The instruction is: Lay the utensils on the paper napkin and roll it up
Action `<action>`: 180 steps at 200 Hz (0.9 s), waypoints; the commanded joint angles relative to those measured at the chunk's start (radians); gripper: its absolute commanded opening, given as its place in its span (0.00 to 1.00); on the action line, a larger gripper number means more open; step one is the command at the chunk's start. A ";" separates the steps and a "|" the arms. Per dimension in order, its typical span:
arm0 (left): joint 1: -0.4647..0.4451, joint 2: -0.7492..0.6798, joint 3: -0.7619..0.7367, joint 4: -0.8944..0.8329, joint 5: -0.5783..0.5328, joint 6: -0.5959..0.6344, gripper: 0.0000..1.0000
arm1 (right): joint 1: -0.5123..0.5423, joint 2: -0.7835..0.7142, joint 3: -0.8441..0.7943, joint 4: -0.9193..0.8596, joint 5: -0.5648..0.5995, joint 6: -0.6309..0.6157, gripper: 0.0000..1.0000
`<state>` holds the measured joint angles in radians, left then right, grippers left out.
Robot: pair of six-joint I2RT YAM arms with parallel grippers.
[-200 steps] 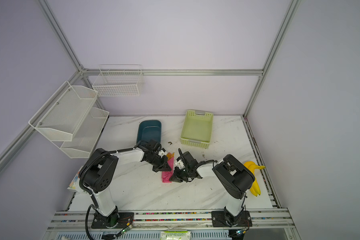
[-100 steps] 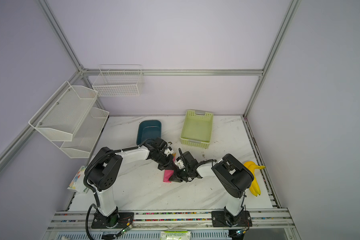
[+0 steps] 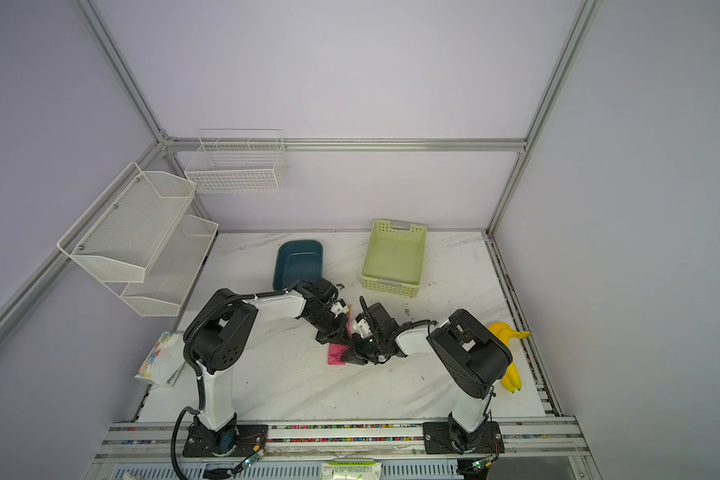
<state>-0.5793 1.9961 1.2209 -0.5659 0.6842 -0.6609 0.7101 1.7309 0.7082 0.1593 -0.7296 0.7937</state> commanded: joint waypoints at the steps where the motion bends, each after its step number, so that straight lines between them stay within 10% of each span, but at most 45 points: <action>1: -0.001 0.010 0.041 -0.017 -0.110 -0.005 0.05 | -0.033 -0.050 -0.024 -0.124 0.053 -0.044 0.00; 180: 0.068 -0.048 -0.207 0.458 -0.159 -0.367 0.05 | -0.070 -0.099 -0.117 0.214 0.013 0.230 0.00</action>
<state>-0.5213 1.9491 1.0657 -0.1268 0.5983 -0.9752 0.6411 1.5929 0.6151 0.2089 -0.6998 0.9123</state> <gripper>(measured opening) 0.051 0.055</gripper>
